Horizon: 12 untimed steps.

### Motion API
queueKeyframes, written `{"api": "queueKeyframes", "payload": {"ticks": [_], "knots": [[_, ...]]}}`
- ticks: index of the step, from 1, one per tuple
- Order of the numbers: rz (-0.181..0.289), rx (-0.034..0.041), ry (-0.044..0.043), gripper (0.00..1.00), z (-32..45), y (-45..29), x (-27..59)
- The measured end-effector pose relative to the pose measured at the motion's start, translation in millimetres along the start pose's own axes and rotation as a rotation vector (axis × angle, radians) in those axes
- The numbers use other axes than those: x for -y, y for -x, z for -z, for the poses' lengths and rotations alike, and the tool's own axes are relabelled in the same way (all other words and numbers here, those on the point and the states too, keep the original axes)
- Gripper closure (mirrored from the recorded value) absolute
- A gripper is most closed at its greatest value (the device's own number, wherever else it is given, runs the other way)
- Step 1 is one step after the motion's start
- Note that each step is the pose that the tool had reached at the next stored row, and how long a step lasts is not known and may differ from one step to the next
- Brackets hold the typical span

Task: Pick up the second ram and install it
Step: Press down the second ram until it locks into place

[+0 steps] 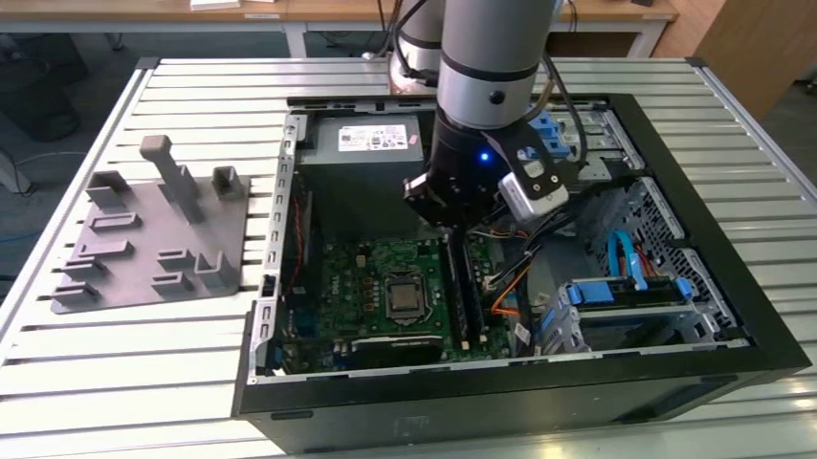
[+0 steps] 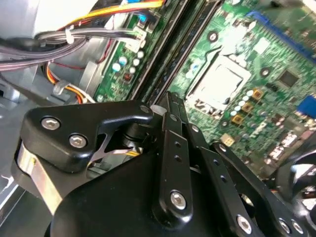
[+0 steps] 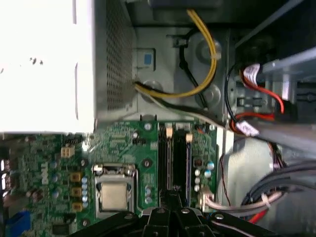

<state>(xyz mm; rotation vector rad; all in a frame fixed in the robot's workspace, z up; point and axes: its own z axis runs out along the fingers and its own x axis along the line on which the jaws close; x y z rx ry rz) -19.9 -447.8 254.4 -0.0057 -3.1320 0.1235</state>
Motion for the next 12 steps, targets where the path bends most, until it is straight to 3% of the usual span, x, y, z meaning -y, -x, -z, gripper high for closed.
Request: {"api": "queueKeyframes", "payload": {"ticks": [6, 12], "knots": [[0.0, 0.0, -0.0001, 0.9, -9.4, 3.0, -19.1], [0.0, 0.0, -0.0001, 0.9, -20.1, 3.2, -23.0]]}}
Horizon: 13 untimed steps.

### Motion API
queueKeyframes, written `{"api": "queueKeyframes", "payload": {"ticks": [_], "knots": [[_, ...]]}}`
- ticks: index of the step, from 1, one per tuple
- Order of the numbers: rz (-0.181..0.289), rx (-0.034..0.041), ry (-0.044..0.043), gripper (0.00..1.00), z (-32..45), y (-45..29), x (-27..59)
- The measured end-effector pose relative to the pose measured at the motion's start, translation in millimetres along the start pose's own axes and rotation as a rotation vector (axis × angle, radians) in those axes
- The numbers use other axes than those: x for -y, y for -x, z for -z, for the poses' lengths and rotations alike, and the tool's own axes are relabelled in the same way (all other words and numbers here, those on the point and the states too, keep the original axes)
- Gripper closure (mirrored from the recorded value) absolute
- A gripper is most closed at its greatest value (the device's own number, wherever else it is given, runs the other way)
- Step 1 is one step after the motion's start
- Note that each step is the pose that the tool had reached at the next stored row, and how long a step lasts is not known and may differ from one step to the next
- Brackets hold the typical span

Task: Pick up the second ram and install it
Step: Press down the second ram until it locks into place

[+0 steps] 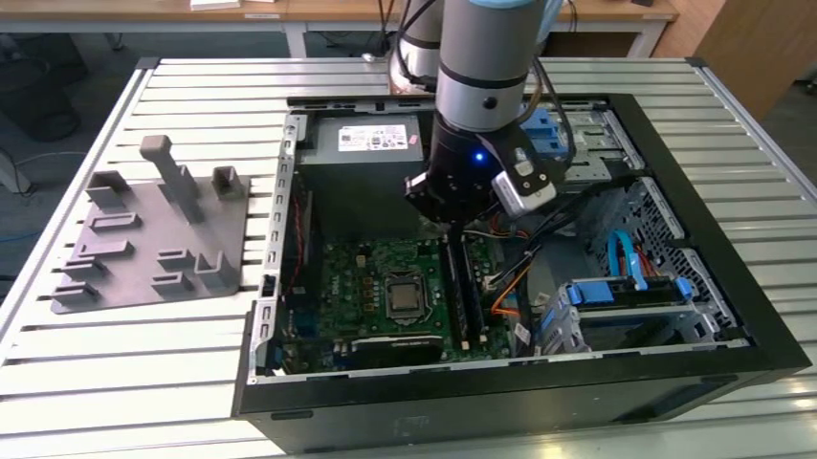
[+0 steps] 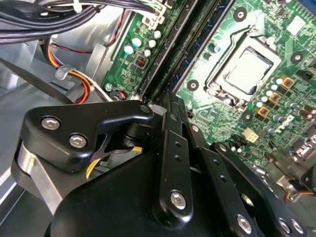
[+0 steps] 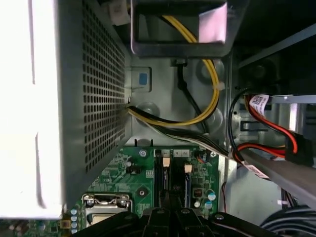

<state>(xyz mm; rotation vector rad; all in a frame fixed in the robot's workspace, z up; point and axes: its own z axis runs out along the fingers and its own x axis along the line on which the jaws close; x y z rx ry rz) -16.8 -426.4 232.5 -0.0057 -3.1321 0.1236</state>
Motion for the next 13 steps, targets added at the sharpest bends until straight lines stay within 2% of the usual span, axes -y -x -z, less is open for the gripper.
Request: {"api": "queueKeyframes", "payload": {"ticks": [10, 13], "knots": [[0.0, -0.0007, -0.0017, 0.9, -17.3, 0.0, -1.3], [0.0, 0.0004, 0.0005, 0.9, -15.8, 0.2, -1.6]]}}
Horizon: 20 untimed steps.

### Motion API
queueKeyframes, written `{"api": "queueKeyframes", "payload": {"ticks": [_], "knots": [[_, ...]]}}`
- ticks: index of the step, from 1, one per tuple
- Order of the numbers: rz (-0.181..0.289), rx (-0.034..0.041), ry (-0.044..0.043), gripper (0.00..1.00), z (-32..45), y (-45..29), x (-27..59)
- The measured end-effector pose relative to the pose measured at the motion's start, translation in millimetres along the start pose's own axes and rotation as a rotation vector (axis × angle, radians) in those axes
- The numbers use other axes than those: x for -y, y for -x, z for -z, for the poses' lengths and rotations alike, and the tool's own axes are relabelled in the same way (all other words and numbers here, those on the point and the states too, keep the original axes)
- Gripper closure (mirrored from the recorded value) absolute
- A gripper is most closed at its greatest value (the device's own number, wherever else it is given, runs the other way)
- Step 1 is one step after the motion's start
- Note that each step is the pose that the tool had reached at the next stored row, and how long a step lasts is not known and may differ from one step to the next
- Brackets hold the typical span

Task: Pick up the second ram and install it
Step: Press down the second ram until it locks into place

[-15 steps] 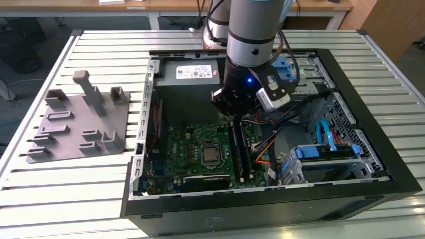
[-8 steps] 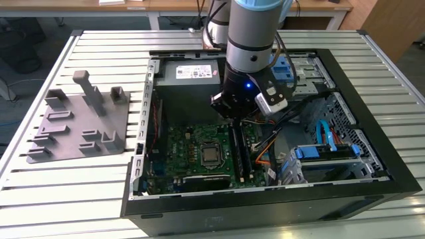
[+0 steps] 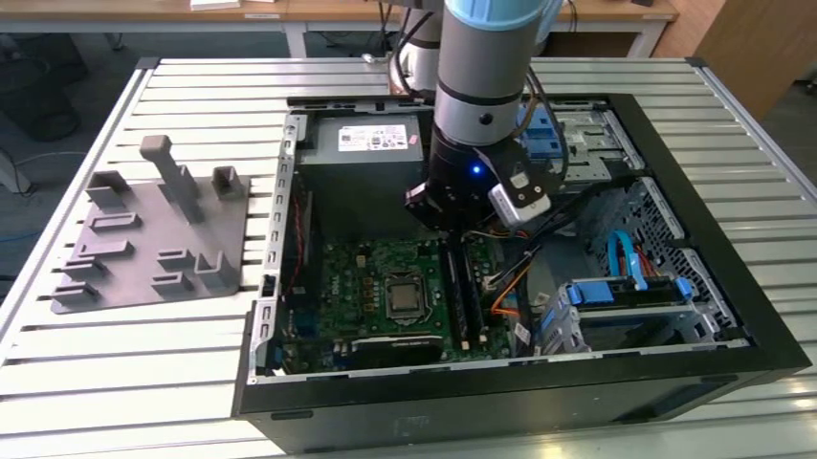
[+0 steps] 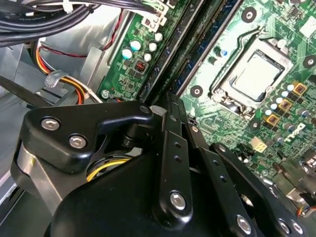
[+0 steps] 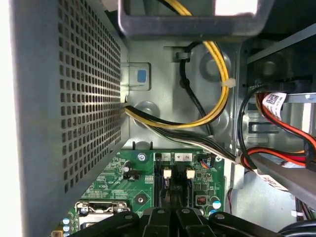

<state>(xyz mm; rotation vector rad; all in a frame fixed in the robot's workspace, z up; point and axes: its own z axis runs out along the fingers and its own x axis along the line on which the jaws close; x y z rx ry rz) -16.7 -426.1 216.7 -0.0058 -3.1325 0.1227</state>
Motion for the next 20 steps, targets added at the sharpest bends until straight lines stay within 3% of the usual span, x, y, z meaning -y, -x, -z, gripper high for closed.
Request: {"api": "queueKeyframes", "payload": {"ticks": [1, 3, 6, 16, 20], "knots": [[0.0, 0.001, 0.0027, 0.9, 3.1, 0.1, -0.1], [0.0, -0.0001, -0.0002, 0.9, 12.4, -0.2, 1.2], [0.001, 0.0, -0.0001, 0.9, 13.2, -0.3, 4.5], [0.002, -0.0089, -0.0018, 0.9, -3.4, -0.3, 47.8], [0.003, -0.0083, -0.0005, 0.9, -5.3, -1.1, 57.5]]}}
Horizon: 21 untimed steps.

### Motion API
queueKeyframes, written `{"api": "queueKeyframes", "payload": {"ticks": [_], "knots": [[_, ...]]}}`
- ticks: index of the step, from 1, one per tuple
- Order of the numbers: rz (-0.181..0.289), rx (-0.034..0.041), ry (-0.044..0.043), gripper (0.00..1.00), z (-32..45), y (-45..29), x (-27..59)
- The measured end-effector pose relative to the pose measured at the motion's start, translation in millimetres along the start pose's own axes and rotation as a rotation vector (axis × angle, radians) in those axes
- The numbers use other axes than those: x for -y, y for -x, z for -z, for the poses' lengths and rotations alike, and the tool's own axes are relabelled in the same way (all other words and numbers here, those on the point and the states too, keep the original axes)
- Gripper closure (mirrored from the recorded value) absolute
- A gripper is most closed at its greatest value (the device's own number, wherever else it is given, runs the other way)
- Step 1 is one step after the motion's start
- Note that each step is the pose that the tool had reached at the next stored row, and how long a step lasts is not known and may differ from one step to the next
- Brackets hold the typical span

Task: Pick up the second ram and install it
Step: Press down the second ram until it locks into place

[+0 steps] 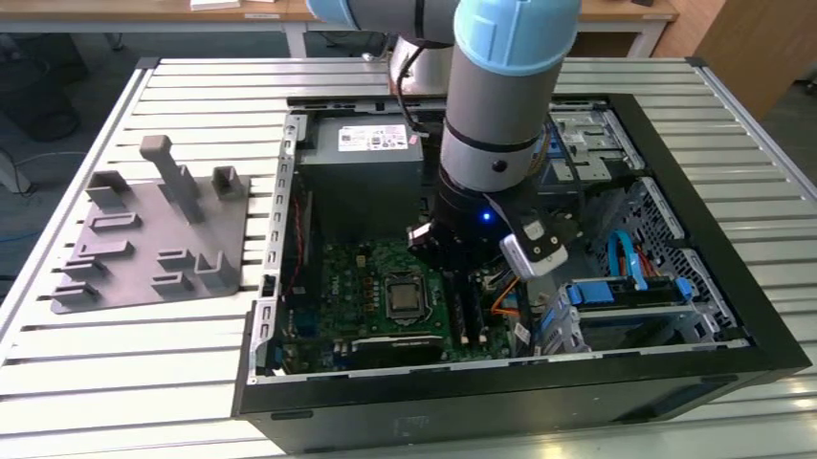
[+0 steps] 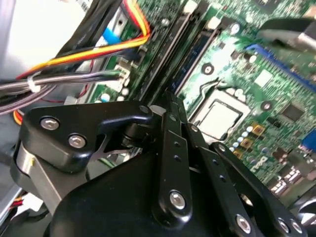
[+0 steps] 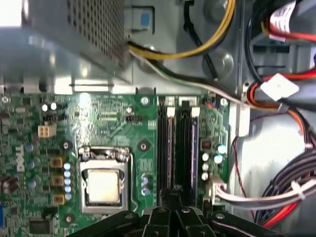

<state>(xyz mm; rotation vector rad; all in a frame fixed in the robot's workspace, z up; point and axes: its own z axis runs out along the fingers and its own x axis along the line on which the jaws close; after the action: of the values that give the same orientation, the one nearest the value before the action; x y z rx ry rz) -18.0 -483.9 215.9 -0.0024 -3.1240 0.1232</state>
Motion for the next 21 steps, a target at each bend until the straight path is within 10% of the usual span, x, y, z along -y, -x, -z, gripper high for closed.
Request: {"api": "queueKeyframes", "payload": {"ticks": [8, 21], "knots": [[0.0, 0.0007, 0.0002, 0.9, 23.7, -0.5, 5.1], [0.0, 0.0007, 0.0005, 0.9, 32.0, -0.6, -5.5]]}}
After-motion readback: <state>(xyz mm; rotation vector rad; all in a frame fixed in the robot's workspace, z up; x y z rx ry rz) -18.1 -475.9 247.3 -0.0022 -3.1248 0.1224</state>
